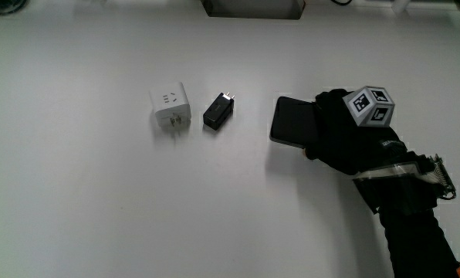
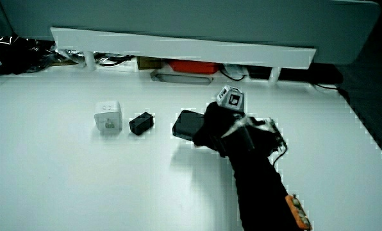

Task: Place battery

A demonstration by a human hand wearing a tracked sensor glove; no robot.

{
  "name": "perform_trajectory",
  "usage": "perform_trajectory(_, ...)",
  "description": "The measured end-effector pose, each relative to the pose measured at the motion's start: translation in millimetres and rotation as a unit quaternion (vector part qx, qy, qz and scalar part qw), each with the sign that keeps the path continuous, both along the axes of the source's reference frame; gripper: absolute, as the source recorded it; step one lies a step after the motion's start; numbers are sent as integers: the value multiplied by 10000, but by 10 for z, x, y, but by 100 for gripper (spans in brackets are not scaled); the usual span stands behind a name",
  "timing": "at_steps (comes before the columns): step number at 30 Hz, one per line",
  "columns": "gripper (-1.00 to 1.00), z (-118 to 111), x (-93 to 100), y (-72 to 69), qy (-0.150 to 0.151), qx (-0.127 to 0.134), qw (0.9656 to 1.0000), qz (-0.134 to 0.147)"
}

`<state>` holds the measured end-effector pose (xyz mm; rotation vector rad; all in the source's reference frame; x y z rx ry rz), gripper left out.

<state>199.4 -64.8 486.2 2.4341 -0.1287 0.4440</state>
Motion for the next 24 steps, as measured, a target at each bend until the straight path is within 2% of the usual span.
perform_trajectory(2, 0, 67, 78, 4, -53, -118, 9999, 100)
perform_trajectory(4, 0, 153, 138, 11, 45, -156, 9997, 167)
perform_trajectory(6, 0, 224, 172, 22, -25, -232, 9993, 298)
perform_trajectory(10, 0, 433, 277, 46, 112, -418, 9978, 493)
perform_trajectory(11, 0, 449, 287, 54, 80, -506, 9973, 521)
perform_trajectory(12, 0, 477, 304, 59, 187, -471, 9972, 541)
perform_trajectory(13, 0, 514, 320, 65, 96, -571, 9968, 551)
perform_trajectory(15, 0, 534, 330, 79, 195, -559, 9964, 607)
perform_trajectory(18, 0, 578, 333, 100, 117, -666, 9960, 592)
perform_trajectory(21, 0, 697, 370, 110, 232, -747, 9945, 690)
perform_trajectory(22, 0, 669, 368, 115, 96, -781, 9942, 734)
perform_trajectory(24, 0, 671, 373, 111, 135, -762, 9943, 727)
